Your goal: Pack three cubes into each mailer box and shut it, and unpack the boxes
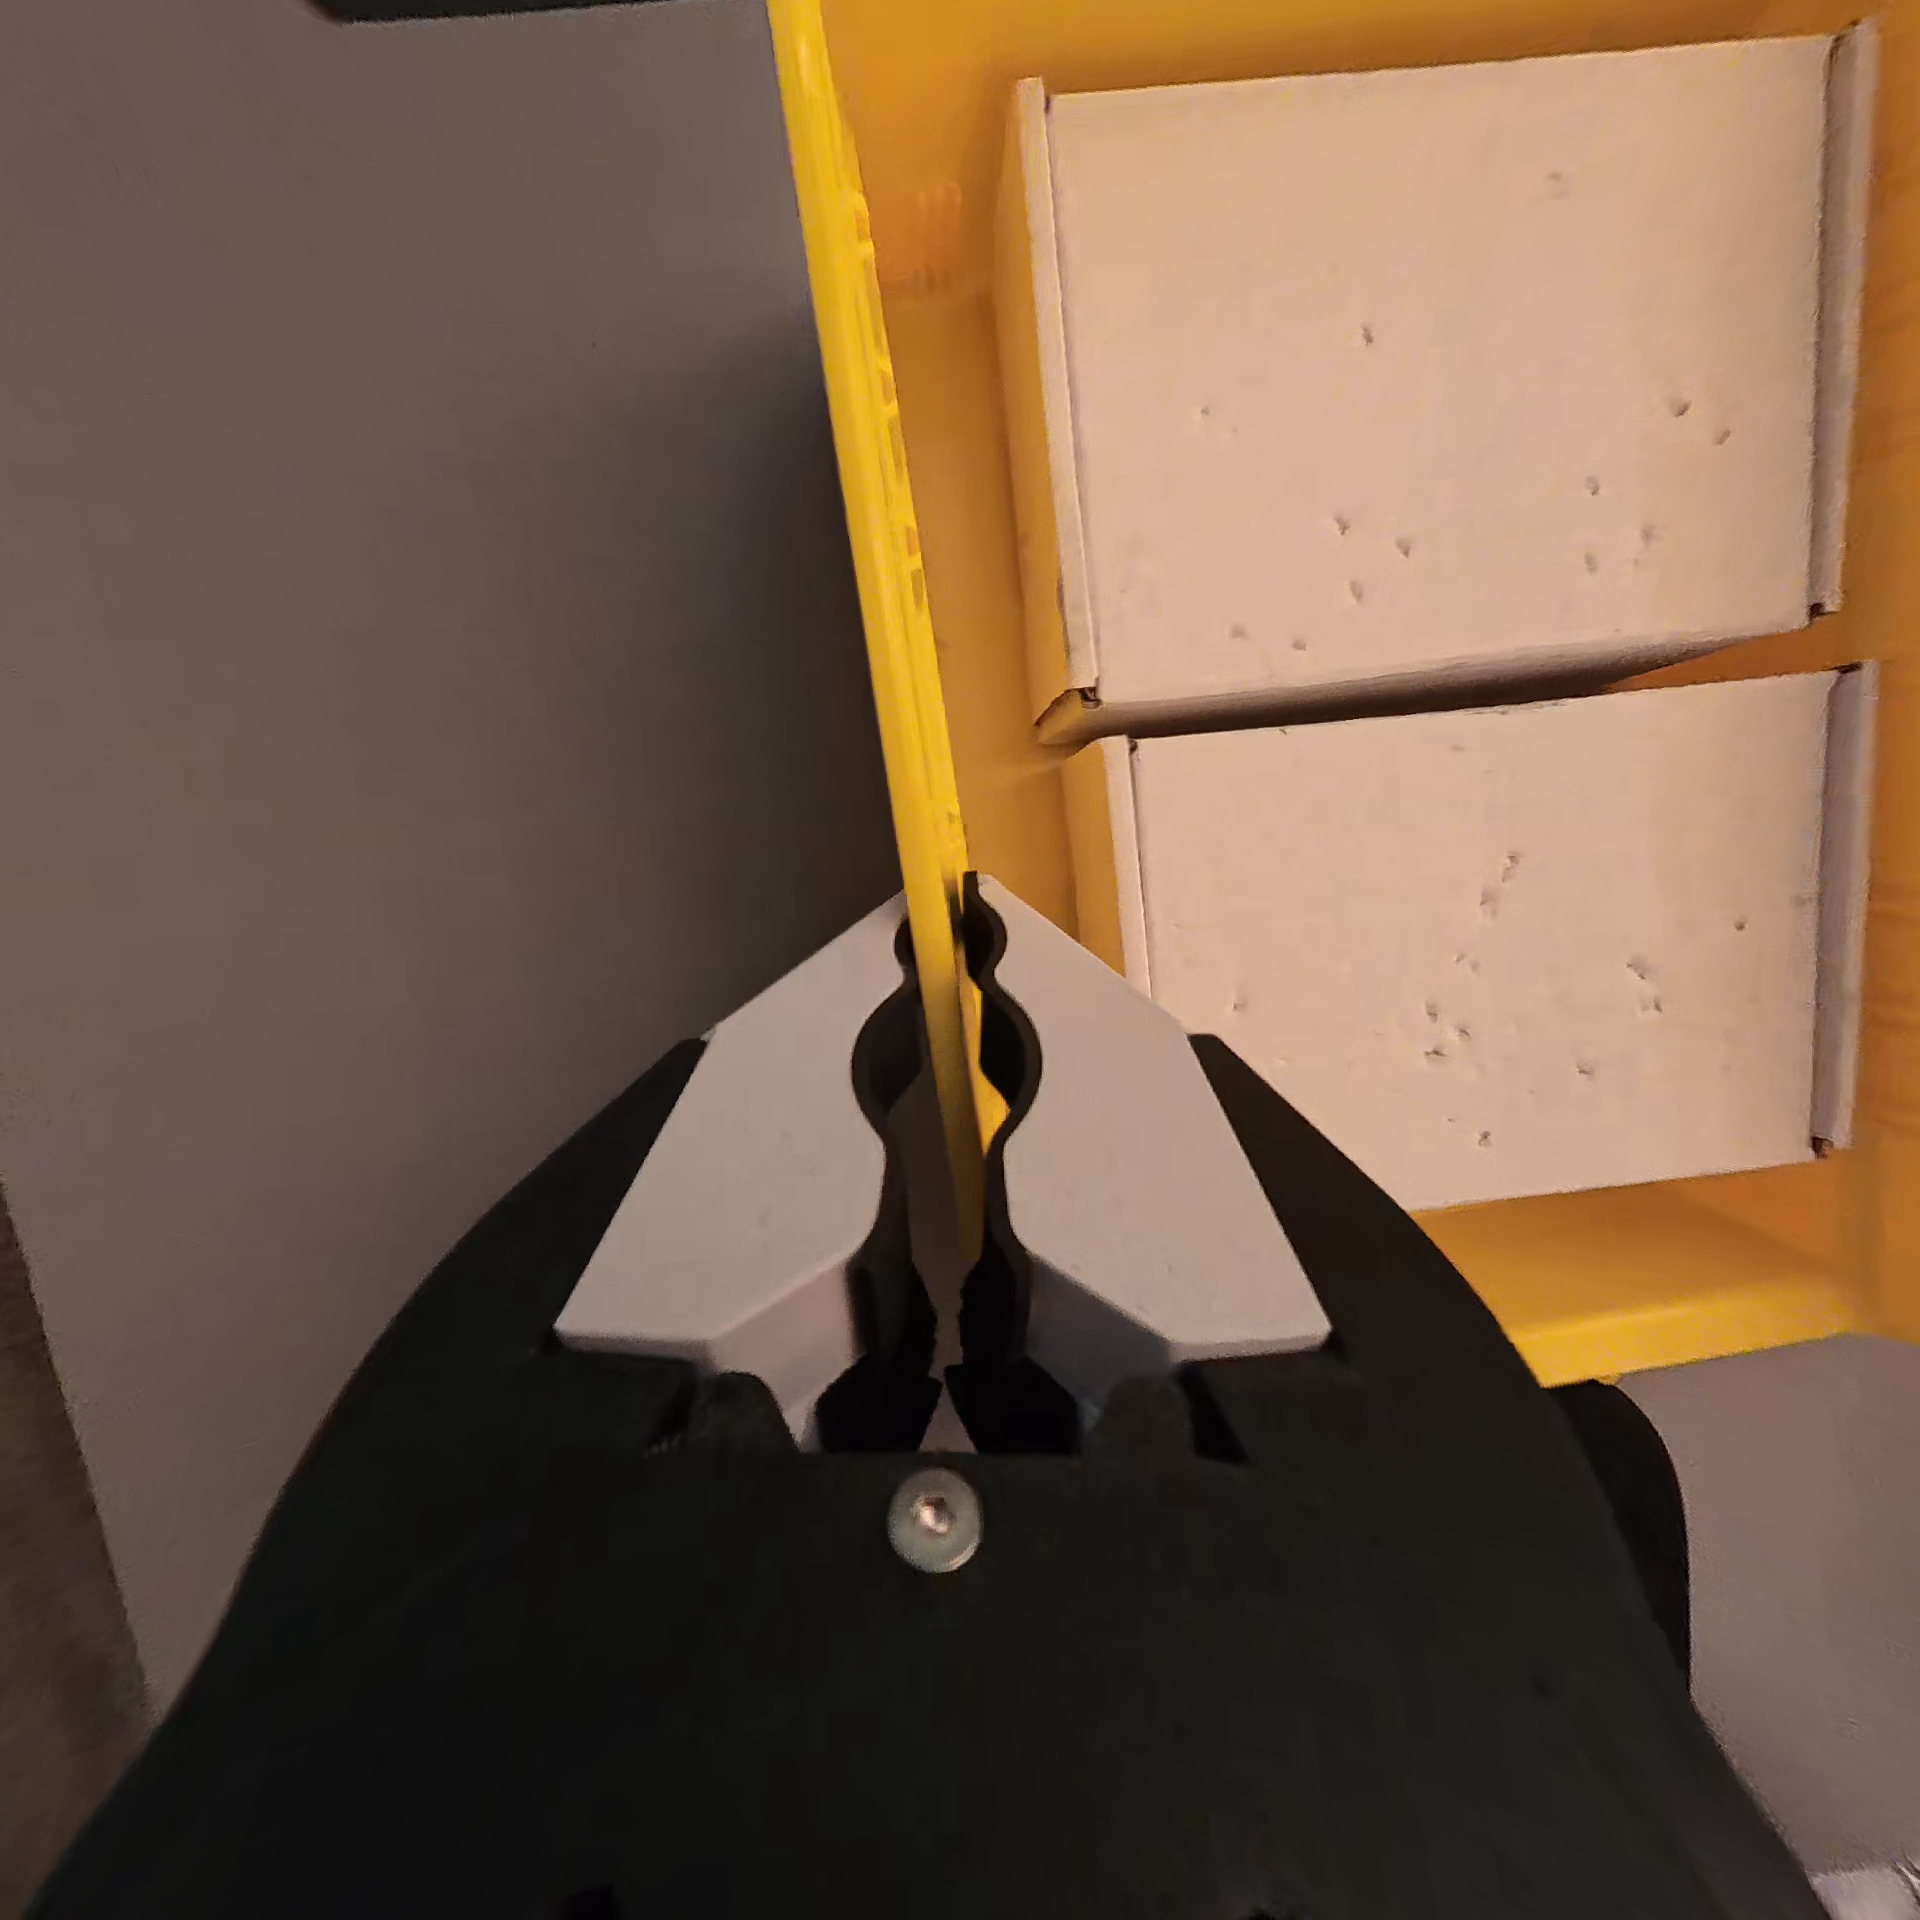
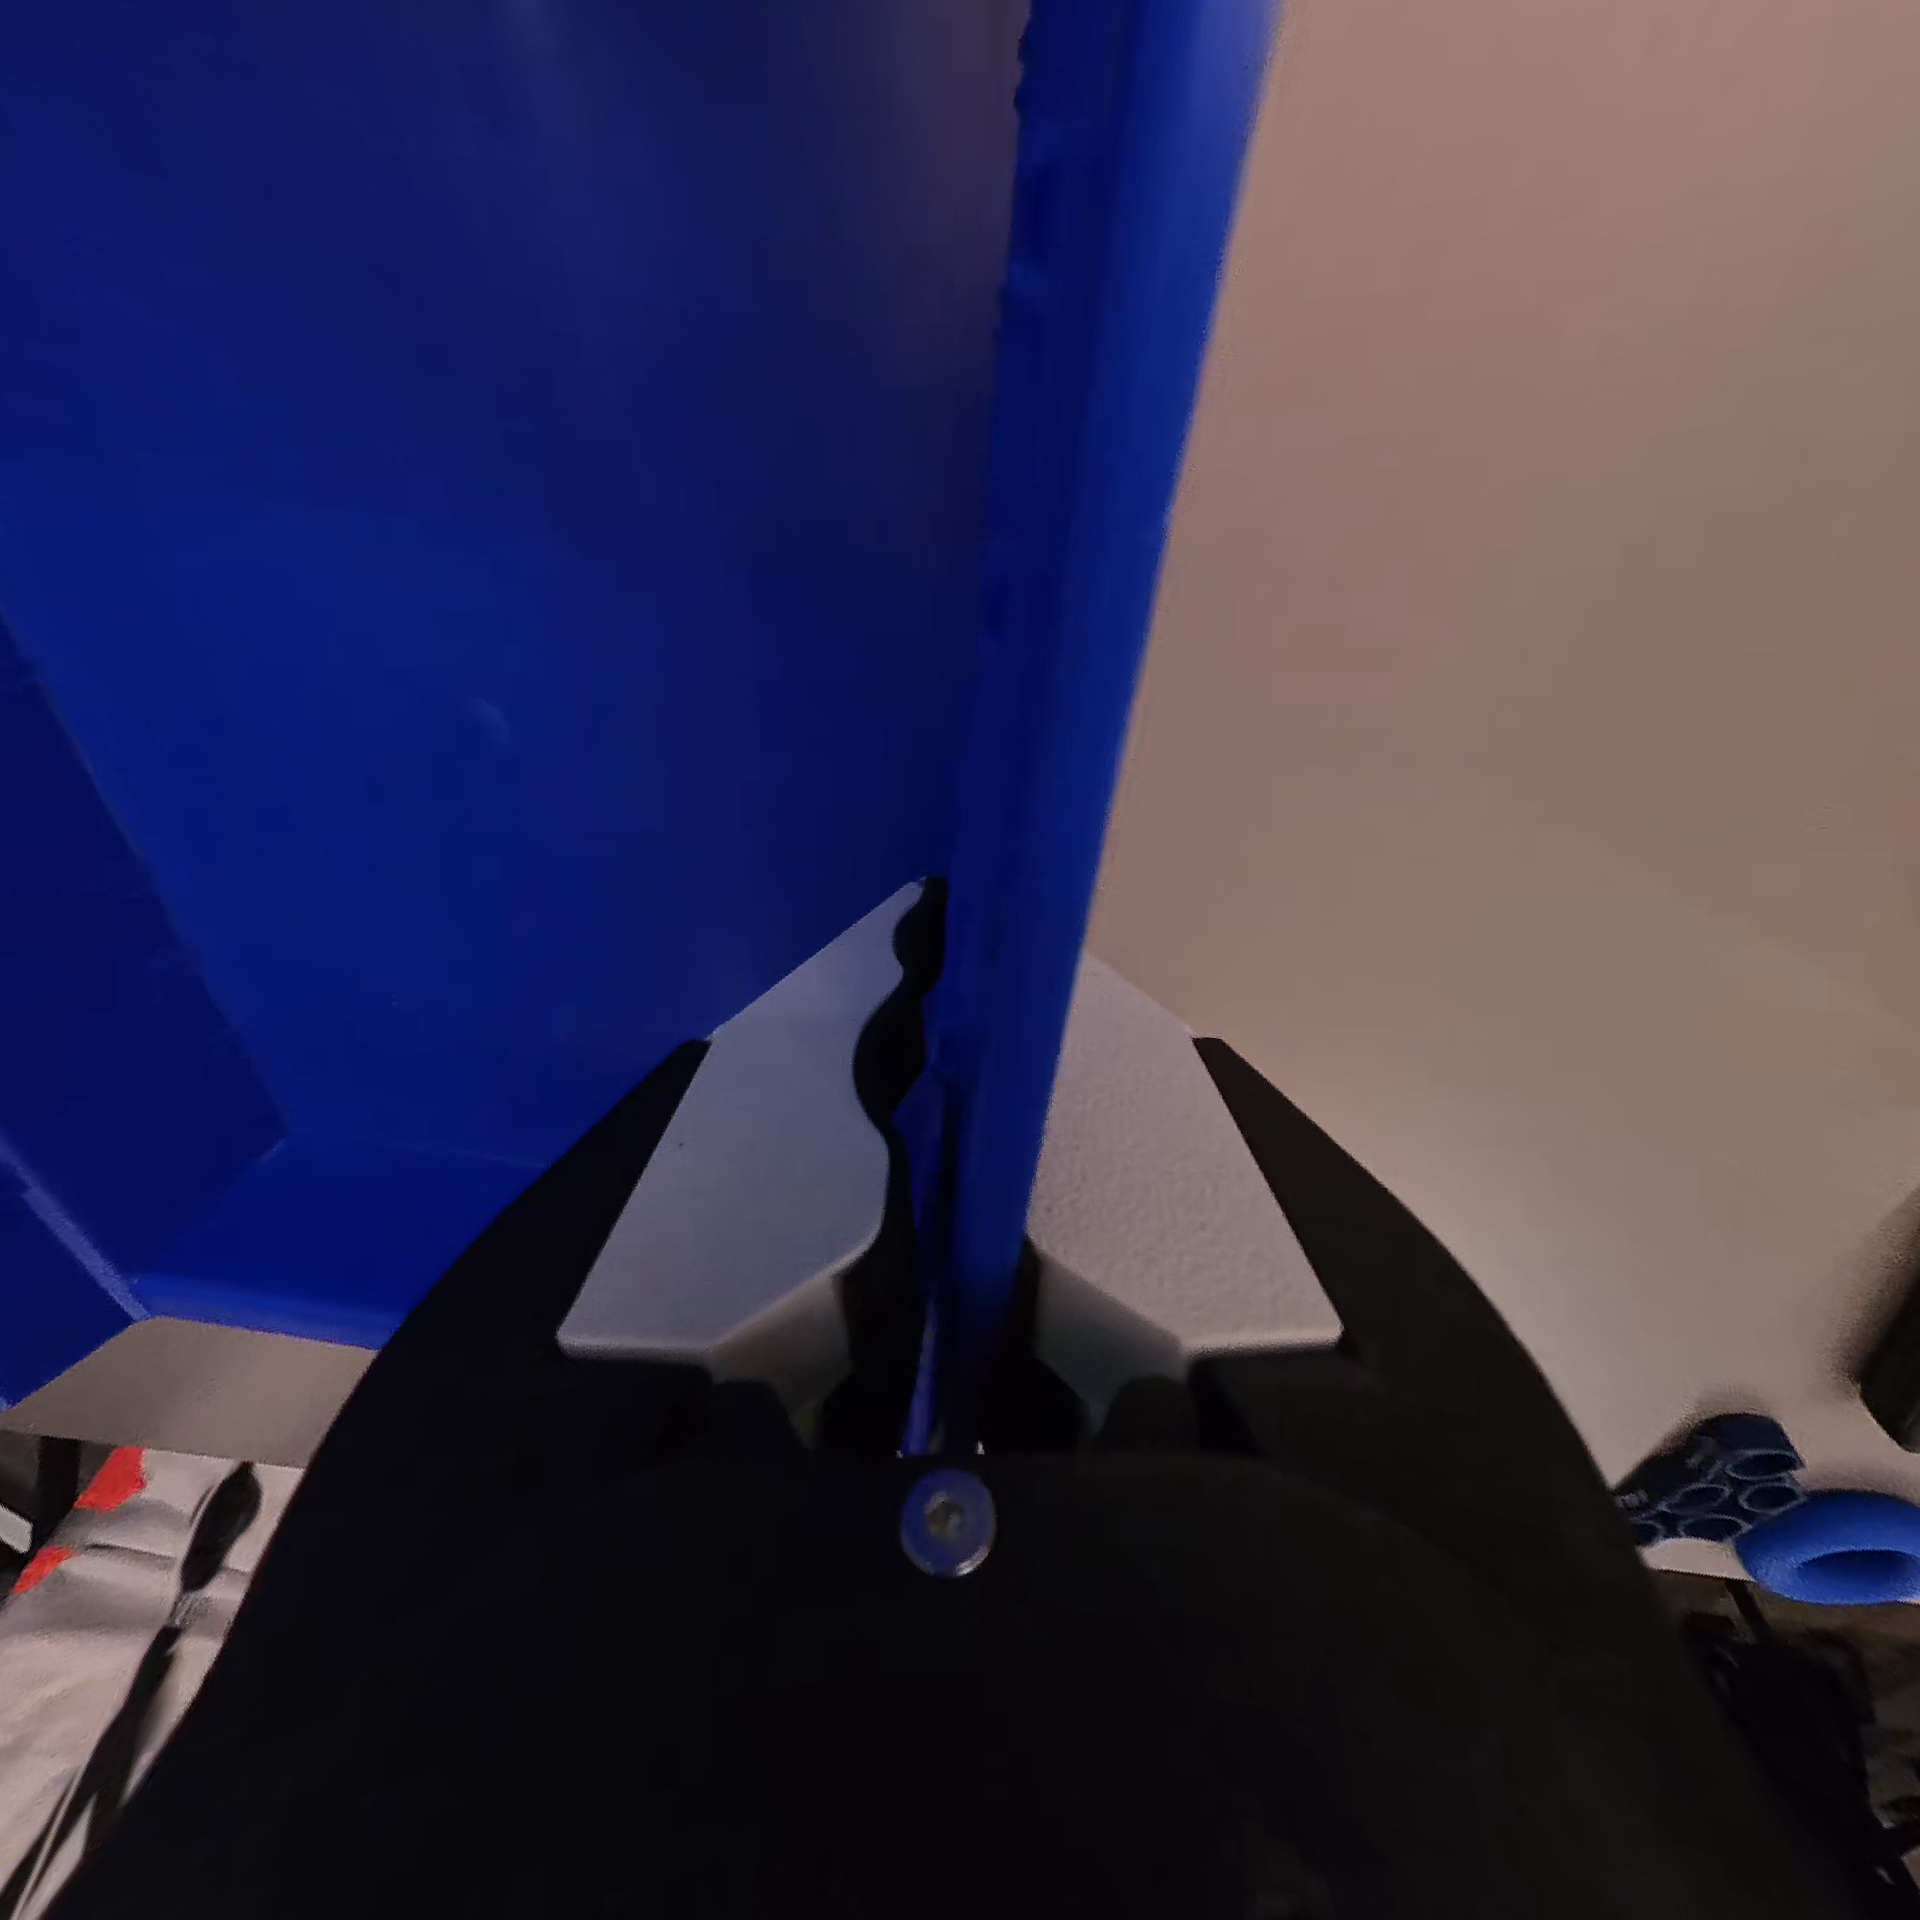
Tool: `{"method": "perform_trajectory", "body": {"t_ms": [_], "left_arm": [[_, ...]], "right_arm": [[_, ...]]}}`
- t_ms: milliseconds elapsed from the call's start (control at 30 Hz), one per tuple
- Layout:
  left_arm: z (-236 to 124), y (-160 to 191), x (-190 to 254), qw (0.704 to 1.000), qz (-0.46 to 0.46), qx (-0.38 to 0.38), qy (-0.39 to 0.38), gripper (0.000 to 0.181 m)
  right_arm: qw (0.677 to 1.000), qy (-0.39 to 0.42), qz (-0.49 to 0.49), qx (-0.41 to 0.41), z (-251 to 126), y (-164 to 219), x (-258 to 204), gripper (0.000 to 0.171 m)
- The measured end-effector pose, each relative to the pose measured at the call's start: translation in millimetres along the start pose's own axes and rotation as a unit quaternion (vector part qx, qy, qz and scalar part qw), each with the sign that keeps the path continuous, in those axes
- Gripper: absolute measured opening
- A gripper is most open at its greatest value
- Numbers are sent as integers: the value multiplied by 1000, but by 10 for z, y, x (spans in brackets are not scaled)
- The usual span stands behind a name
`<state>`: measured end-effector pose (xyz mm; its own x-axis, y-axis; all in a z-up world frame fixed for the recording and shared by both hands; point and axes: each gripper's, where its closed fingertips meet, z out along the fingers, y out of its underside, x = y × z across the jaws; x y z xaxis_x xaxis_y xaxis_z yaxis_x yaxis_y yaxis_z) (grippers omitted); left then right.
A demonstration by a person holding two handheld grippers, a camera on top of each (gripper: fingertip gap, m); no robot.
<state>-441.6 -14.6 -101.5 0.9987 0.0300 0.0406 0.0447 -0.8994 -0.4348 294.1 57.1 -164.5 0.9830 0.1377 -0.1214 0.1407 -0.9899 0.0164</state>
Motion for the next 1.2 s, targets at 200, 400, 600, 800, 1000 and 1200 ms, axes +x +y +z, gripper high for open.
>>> {"method": "perform_trajectory", "body": {"t_ms": [200, 400, 600, 800, 1000, 1200], "left_arm": [[-6, 21, 50, 1000, -27, 13, -2, 1], [-5, 17, 52, 999, -25, 26, 1, 1], [28, 13, 47, 999, -16, 35, 0, 1], [61, -35, -1, 998, -20, 64, 6, 2], [61, -40, -95, 999, -10, 43, 9, 2], [-350, -271, -284, 986, 52, 138, -73, 41]], "right_arm": [[1000, -4, 6, -1, 14, -51, -152, 4], [1000, 1, -11, 0, 16, -82, -200, 4], [998, -59, -15, 24, -25, -112, -307, 26], [989, -63, -9, 137, -419, -286, -147, 33], [960, -68, -46, 268, -1078, -413, -147, 38], [866, -154, -197, 433, -2070, -357, -1006, 44]]}}
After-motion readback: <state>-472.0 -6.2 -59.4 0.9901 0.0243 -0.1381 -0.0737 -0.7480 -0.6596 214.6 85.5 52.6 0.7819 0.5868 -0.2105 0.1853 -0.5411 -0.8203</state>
